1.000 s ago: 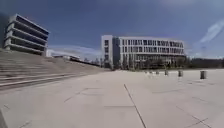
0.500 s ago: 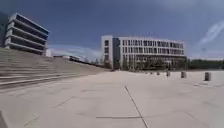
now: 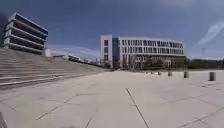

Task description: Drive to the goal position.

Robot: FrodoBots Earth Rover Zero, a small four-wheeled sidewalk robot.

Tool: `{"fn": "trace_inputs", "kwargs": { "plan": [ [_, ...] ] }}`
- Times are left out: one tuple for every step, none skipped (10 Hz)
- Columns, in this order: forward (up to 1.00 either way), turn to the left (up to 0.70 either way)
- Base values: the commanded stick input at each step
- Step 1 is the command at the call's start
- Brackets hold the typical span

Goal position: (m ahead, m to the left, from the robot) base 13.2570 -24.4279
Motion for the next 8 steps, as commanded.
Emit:
{"fn": "trace_inputs", "kwargs": {
  "plan": [
    [0.70,-0.01],
    [0.70,-0.01],
    [0.70,-0.01],
    [0.70,-0.01],
    [0.70,-0.01],
    [0.70,-0.01],
    [0.70,-0.01],
    [0.70,-0.01]
  ]
}}
